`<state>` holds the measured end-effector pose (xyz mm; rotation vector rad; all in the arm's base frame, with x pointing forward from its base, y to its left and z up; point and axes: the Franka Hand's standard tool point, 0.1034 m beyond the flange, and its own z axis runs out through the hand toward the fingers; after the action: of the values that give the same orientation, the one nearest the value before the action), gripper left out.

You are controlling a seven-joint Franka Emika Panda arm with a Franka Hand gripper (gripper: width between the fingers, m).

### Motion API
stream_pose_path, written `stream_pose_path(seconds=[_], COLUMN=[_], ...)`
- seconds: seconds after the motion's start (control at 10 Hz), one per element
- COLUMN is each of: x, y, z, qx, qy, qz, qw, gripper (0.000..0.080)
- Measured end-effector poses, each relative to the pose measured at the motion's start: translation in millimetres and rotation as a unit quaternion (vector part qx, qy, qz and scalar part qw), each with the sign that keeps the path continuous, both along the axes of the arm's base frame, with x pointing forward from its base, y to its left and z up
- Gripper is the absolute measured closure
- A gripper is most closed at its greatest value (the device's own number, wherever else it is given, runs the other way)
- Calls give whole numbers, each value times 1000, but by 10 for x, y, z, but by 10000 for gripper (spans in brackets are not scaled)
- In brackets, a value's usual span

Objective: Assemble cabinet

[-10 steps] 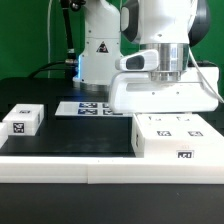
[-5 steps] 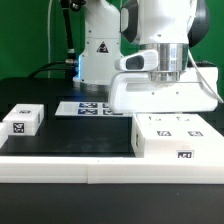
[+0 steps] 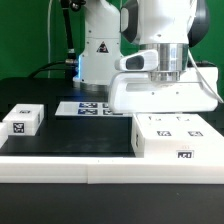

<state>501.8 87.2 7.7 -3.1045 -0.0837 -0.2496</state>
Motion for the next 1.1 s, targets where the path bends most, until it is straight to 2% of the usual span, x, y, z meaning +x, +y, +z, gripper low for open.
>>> stream_pose_path(seconds=[0.4,0.5,1.0,1.1], x=[-65,-64,-105,-147], y=[-1,-12,-14,-1], z=[386,527,491,517], qx=[-3,-4,-6,-8], qy=[27,37,47,69], qz=[3,5,5,0], qw=[1000,999,999,998], gripper=[583,583,583,583])
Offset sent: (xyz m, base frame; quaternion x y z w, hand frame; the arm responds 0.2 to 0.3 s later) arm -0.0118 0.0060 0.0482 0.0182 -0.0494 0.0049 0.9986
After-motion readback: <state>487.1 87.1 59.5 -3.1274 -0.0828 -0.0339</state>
